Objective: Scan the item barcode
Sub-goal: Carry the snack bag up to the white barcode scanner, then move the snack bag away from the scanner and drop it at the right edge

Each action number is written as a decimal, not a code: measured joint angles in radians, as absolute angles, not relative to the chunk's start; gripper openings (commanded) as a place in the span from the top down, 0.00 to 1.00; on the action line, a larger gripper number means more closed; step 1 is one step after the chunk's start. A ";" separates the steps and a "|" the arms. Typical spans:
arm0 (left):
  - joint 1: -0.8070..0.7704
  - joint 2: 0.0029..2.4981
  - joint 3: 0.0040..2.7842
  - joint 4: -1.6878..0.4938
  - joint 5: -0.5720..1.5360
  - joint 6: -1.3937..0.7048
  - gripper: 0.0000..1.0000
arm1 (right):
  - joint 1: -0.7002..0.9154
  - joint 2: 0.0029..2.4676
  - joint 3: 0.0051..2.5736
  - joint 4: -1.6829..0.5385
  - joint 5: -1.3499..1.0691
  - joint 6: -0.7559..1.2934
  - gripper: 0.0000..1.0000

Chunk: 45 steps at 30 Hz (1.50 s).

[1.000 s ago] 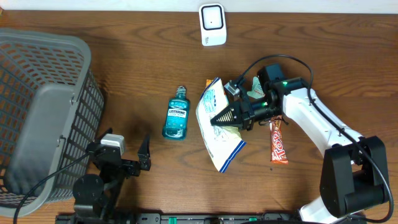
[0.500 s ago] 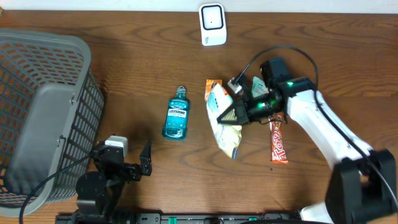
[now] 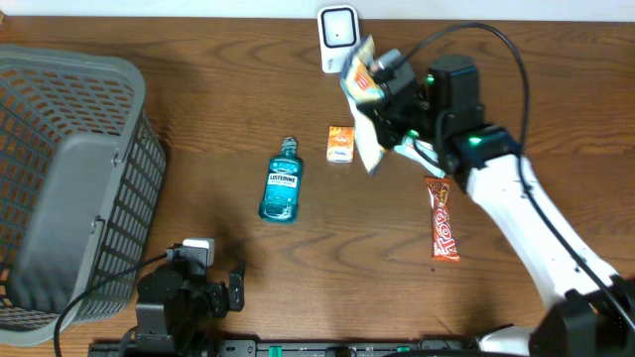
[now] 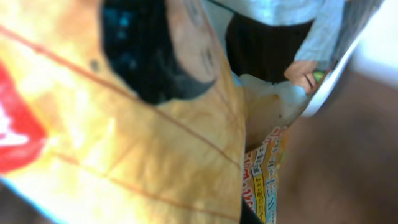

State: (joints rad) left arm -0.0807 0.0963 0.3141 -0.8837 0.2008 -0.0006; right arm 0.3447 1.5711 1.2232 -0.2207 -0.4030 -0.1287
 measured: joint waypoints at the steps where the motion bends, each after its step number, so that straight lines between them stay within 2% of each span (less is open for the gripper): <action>1: -0.081 0.097 0.314 -0.897 0.201 -0.001 0.00 | 0.368 1.597 1.224 -0.143 -0.346 -0.145 0.99; 8: -0.081 0.096 0.314 -0.916 0.201 -0.001 0.01 | 0.438 1.837 1.319 0.112 -0.179 -0.228 0.99; 12: -0.081 0.096 0.314 -0.916 0.201 -0.001 0.00 | 0.435 2.029 1.508 0.099 -0.128 -0.252 0.99; 19: -0.081 0.096 0.314 -0.916 0.201 -0.001 0.00 | 0.435 2.405 2.032 -0.022 -0.017 -0.305 0.99; 22: -0.081 0.097 0.314 -0.916 0.201 -0.001 0.00 | 0.435 2.502 2.177 -0.034 0.038 -0.327 0.99; 35: -0.081 0.096 0.314 -0.916 0.201 -0.001 0.00 | 0.442 2.577 2.266 -0.076 0.089 -0.334 0.99; 39: -0.081 0.096 0.314 -0.916 0.201 -0.001 0.00 | 0.450 2.569 2.299 -0.199 0.102 -0.295 0.99; 45: -0.081 0.096 0.314 -0.916 0.201 -0.001 0.00 | 0.442 2.460 2.305 -0.556 0.229 -0.265 0.99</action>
